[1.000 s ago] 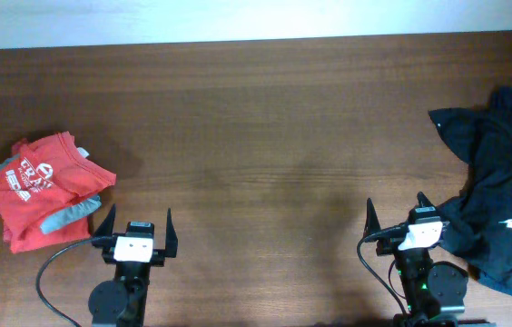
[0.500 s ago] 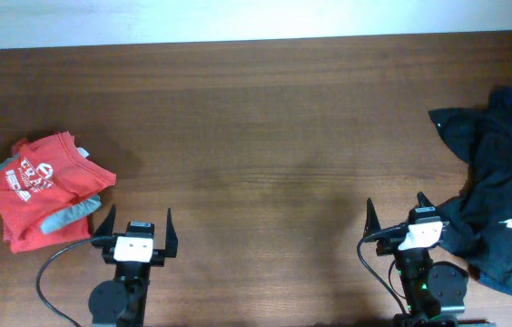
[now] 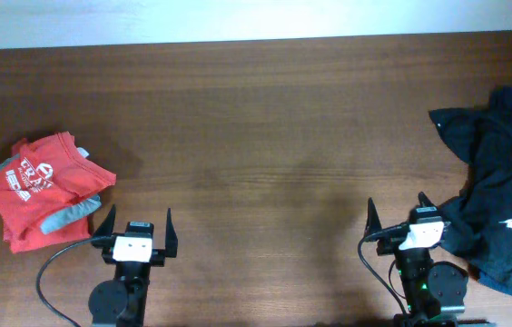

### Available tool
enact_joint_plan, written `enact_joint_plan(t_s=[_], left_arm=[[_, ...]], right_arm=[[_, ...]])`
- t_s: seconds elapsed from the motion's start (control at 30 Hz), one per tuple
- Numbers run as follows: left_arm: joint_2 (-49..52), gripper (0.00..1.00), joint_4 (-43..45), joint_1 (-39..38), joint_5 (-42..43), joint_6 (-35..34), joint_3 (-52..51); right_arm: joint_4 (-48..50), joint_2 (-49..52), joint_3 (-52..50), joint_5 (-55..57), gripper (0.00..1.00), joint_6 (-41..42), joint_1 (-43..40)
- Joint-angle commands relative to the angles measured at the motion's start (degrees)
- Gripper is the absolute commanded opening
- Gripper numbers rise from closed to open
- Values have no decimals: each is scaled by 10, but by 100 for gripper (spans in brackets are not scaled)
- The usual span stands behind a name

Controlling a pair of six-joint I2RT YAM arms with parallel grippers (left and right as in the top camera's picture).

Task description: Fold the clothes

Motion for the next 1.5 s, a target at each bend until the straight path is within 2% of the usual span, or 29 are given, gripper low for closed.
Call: enact_joint_plan(t_s=[0.0, 0.17, 0.33, 0.6, 0.73, 0.8, 1.03, 1.17, 1.23, 1.47], left_arm=[[-2, 99, -28, 4, -14, -67, 30], [26, 99, -93, 4, -13, -71, 108], [101, 99, -143, 4, -13, -71, 206], [282, 99, -203, 4, -13, -71, 363], [356, 99, -256, 4, -5, -70, 421], [407, 99, -272, 4, 41, -70, 453], [444, 99, -258, 4, 62, -70, 466], [444, 99, -243, 4, 62, -70, 466], [444, 99, -239, 4, 62, -70, 466], [444, 99, -238, 4, 62, -70, 466]], right_arm=[[-3, -2, 6, 43, 99, 86, 3], [-14, -2, 32, 43, 99, 108, 3], [-81, 13, 81, 44, 99, 116, 3], [-123, 138, 199, 49, 99, 116, 3], [-199, 236, 291, 78, 99, 116, 2], [-295, 330, 379, 108, 99, 115, 0], [-469, 539, 541, 108, 99, 103, -52], [-492, 619, 568, 121, 99, 113, -73], [-494, 682, 568, 138, 99, 144, -110], [-478, 884, 567, 137, 99, 142, -201]])
